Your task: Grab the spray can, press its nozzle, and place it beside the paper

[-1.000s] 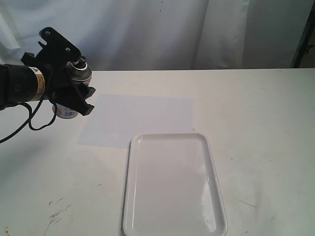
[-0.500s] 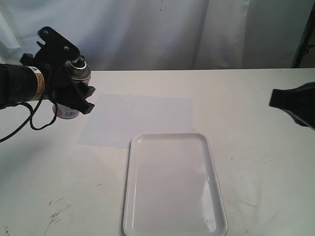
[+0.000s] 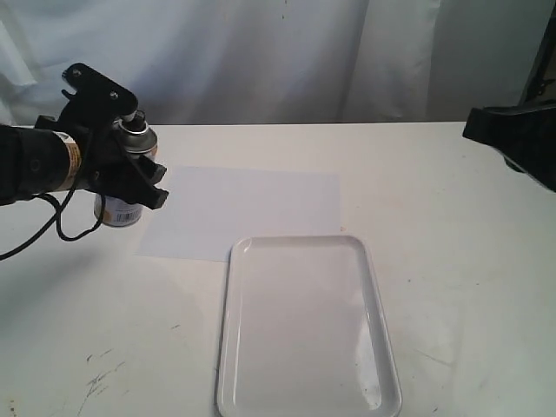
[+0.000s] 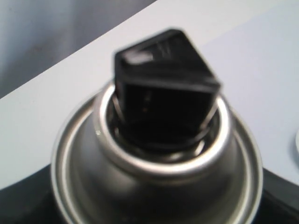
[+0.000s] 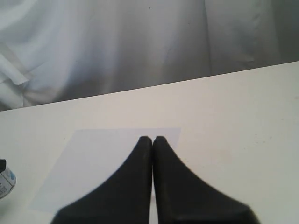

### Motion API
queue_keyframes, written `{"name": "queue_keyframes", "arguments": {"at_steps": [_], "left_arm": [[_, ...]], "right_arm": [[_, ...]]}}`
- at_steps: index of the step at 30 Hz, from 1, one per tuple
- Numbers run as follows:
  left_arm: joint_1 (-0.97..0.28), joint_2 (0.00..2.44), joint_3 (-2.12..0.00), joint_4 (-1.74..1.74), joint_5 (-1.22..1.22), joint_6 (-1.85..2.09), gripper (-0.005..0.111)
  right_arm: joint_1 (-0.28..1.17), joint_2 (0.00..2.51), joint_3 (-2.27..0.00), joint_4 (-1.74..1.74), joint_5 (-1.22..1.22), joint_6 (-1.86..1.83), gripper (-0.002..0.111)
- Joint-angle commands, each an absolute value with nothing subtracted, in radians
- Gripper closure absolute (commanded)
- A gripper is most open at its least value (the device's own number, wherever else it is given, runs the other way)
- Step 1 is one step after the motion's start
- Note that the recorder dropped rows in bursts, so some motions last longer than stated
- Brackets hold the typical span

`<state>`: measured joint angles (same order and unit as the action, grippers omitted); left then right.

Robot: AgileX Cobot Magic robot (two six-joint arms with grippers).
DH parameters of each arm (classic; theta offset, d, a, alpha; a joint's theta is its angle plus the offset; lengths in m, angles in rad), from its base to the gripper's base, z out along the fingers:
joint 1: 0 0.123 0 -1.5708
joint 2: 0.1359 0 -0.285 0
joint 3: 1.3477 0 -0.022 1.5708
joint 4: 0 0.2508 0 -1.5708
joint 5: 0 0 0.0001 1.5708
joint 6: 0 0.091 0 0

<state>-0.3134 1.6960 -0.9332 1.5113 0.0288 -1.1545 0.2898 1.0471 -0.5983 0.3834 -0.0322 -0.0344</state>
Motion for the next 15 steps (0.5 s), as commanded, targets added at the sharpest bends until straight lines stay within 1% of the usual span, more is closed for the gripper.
{"name": "queue_keyframes", "arguments": {"at_steps": [1, 4, 6, 9, 12, 15], "left_arm": [[-0.319, 1.715, -0.965, 1.552, 0.056, -1.136, 0.107], [-0.319, 1.747, -0.996, 1.561, 0.056, -1.115, 0.107], [-0.319, 1.771, -1.021, 1.561, 0.056, -1.076, 0.107], [-0.319, 1.794, -1.05, 1.561, 0.079, -1.001, 0.107], [-0.319, 1.816, -1.064, 1.561, 0.11, -0.959, 0.107], [-0.321, 1.826, -1.064, 1.561, 0.116, -0.89, 0.107]], "right_arm": [[0.296, 1.05, -0.603, 0.385, -0.028, -0.027, 0.108], [0.296, 1.068, -0.605, 0.383, 0.006, -0.027, 0.108], [0.296, 1.113, -0.632, 0.383, 0.075, -0.027, 0.108], [0.296, 1.2, -0.703, 0.383, 0.177, -0.027, 0.108], [0.296, 1.307, -0.82, 0.385, 0.294, -0.027, 0.108], [0.296, 1.381, -0.91, 0.397, 0.351, -0.031, 0.108]]}}
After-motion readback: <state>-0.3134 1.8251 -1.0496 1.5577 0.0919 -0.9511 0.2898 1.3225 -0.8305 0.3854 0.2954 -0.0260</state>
